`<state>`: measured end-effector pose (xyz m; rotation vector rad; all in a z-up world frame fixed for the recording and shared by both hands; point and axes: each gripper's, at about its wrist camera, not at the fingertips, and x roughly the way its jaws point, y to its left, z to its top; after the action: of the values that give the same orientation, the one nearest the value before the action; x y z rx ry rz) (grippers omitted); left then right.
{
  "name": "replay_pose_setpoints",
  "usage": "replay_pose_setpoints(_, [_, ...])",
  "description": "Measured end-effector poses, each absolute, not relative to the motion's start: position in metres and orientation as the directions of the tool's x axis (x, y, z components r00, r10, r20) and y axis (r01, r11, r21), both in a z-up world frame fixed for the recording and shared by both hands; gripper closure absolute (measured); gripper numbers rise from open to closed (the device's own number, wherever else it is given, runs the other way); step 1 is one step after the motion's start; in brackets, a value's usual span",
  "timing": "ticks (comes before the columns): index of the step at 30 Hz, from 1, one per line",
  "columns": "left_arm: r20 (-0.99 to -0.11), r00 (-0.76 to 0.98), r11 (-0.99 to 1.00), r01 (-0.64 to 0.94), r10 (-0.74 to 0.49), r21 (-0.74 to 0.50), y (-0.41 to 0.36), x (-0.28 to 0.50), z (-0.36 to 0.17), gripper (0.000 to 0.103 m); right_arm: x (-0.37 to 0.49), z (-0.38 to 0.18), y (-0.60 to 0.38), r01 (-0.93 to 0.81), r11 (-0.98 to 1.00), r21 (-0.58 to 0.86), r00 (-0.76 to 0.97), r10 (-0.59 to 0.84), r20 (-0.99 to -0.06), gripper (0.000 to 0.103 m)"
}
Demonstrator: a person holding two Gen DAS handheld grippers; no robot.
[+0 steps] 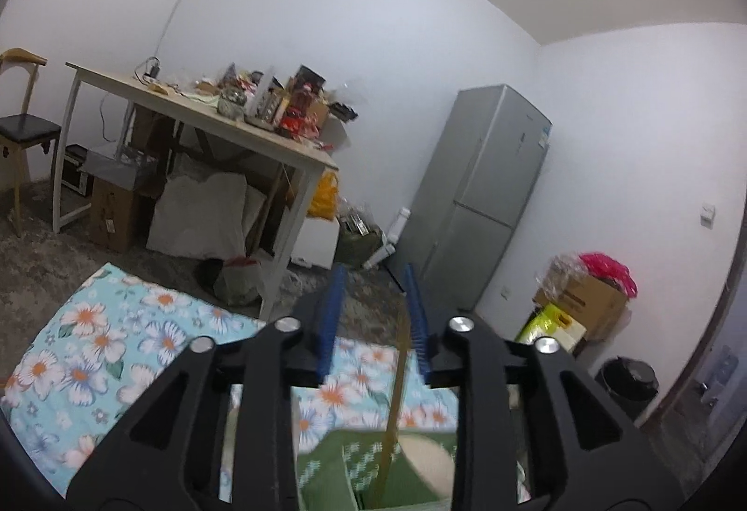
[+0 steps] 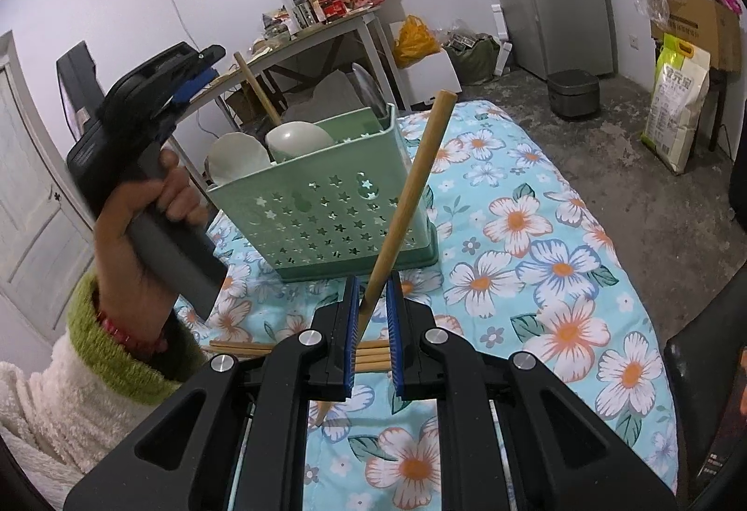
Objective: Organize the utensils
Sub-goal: 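Drop the left tool's chopstick into the green holder while the right tool holds its chopstick, then lower the chopstick into the green holder with the right tool and open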
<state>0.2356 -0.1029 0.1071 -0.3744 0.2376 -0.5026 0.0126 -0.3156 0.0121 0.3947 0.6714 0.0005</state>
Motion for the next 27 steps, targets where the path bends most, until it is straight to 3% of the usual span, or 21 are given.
replay_pose_setpoints(2, [-0.143, 0.840, 0.808, 0.435, -0.523, -0.398, -0.096, 0.225, 0.106, 0.064, 0.011, 0.015, -0.311, 0.117, 0.933, 0.340, 0.790, 0.120, -0.602, 0.091])
replay_pose_setpoints(11, [-0.224, 0.787, 0.805, 0.496, -0.575, -0.325, -0.060, 0.173, 0.103, 0.043, 0.007, 0.050, -0.288, 0.026, 0.979, 0.202, 0.842, 0.087, -0.532, 0.096])
replay_pose_setpoints(27, [-0.427, 0.760, 0.870, 0.397, -0.490, -0.291, 0.009, 0.125, 0.053, 0.032, 0.045, 0.156, -0.261, -0.177, 0.984, 0.015, 0.953, 0.175, -0.246, 0.096])
